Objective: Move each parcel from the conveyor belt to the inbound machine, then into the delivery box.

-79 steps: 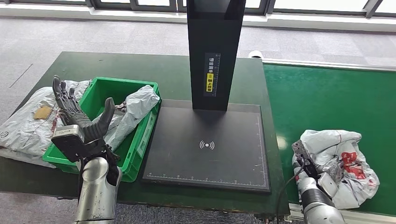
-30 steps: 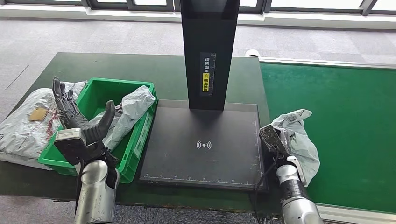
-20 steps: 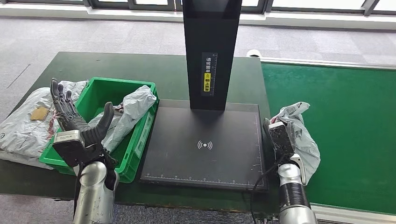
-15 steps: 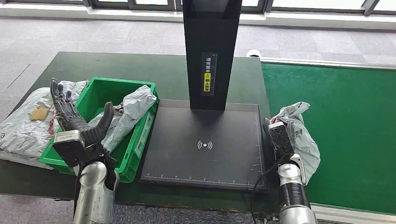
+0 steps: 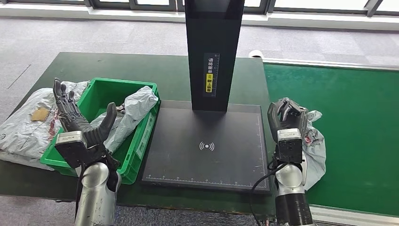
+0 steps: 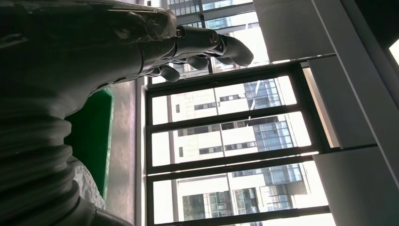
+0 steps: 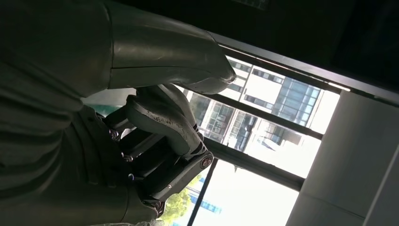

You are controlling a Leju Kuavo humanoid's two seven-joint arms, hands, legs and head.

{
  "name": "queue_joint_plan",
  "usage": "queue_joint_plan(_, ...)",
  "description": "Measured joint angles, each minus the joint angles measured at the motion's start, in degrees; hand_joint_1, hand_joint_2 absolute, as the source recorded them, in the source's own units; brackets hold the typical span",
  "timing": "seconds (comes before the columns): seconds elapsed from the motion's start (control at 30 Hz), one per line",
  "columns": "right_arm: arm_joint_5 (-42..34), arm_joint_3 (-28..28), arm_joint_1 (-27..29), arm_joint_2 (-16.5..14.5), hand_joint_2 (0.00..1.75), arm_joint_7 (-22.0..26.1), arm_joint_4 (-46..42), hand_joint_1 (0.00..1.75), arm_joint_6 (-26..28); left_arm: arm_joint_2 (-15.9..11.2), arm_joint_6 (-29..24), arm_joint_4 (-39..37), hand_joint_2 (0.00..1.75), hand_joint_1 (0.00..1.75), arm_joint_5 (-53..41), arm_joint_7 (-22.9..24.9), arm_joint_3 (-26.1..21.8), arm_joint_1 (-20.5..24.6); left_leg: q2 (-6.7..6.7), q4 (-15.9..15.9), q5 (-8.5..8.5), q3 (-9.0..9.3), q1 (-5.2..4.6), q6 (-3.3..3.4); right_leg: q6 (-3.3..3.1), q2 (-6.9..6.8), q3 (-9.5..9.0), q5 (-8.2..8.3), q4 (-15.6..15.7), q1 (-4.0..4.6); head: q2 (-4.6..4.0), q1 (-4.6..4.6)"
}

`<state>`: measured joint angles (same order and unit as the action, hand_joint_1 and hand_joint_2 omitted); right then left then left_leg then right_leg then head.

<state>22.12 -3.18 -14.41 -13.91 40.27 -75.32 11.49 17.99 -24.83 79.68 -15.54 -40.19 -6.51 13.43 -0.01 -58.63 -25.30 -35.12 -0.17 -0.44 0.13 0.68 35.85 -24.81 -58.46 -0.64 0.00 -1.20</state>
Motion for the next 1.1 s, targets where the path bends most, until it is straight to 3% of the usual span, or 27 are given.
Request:
queue_joint_plan(0.2,-0.94,-2.34,0.25,0.10,1.75,-0.02,-0.99,1.75,0.17,-0.06,-0.32,-0.16,1.75,0.00,0.20,0.00,0.28,0.08,0.00,0.00,0.00,-0.01,0.00,0.00,0.00,-0.01,0.00,0.00,0.00,0.00,0.00,0.00)
queue_joint_plan(0.23,-1.07,-2.96,0.24,0.11,1.75,-0.02,-1.00,1.49,0.22,-0.08,-0.46,-0.22,1.75,0.00,0.30,0.00,0.37,0.10,0.00,0.00,0.00,-0.01,0.00,0.00,0.00,-0.01,0.00,0.00,0.00,0.00,0.00,-0.01)
queue_joint_plan(0.33,1.55,-4.61,-0.15,0.12,1.75,-0.59,-0.57,0.18,2.47,-0.13,-1.23,-0.30,1.75,0.00,0.86,0.00,0.71,0.03,0.00,0.00,0.00,-0.01,0.00,0.00,0.00,-0.01,0.00,0.00,0.00,0.00,0.00,-0.01)
queue_joint_plan(0.37,4.45,-4.89,-0.52,0.11,1.75,-1.75,0.04,0.00,4.88,-0.15,-1.70,-0.29,1.75,0.00,1.03,0.00,0.83,-0.03,0.00,0.00,0.00,-0.01,0.00,0.00,0.00,-0.01,0.00,0.00,0.00,0.00,0.00,-0.01)
queue_joint_plan(0.4,8.49,-5.01,-1.03,0.11,1.75,-3.92,1.01,0.00,8.35,-0.19,-2.24,-0.23,1.75,0.00,1.16,0.00,0.92,-0.14,0.00,0.00,0.00,-0.01,0.00,0.00,0.00,-0.01,0.00,0.00,0.00,0.00,0.00,-0.01)
queue_joint_plan(0.53,28.84,-2.12,-3.81,0.32,0.00,-18.32,7.46,0.00,24.22,-0.33,-3.89,0.63,1.75,0.00,1.33,-0.01,1.00,-1.12,-0.04,-0.01,0.02,0.00,-0.01,0.03,0.00,-0.06,0.00,0.00,0.01,-0.01,0.00,-0.02)
queue_joint_plan(0.6,38.81,2.72,-5.06,0.57,0.00,-23.42,10.43,0.00,27.46,-0.40,-4.02,0.94,1.75,0.00,1.32,-0.01,0.99,-1.52,-0.19,-0.03,0.04,0.00,-0.01,0.06,0.01,-0.23,-0.05,0.00,0.01,-0.01,0.00,-0.01)
queue_joint_plan(0.73,50.97,14.26,-6.19,0.86,0.00,-27.47,13.69,0.00,28.20,-0.46,-4.02,0.93,1.75,0.00,1.31,0.00,0.98,-1.72,-0.41,-0.04,0.05,-0.02,-0.04,0.08,0.04,-0.44,-0.14,-0.02,0.02,-0.04,0.00,0.00)
queue_joint_plan(0.93,59.64,26.19,-6.59,0.95,0.00,-31.28,16.32,0.00,28.26,-0.46,-3.52,0.49,1.75,0.00,0.83,0.00,0.98,-1.68,-0.39,-0.03,0.02,-0.02,-0.07,0.09,0.05,-0.44,-0.10,-0.03,0.03,-0.05,0.00,0.00)
queue_joint_plan(1.1,64.33,30.52,-6.57,1.08,0.00,-36.29,17.03,0.00,28.29,-0.46,-2.62,0.36,1.75,0.00,0.02,0.00,0.97,-1.68,-0.36,-0.02,0.02,-0.02,-0.05,0.09,0.05,-0.41,-0.07,-0.04,0.02,-0.04,0.00,0.00)
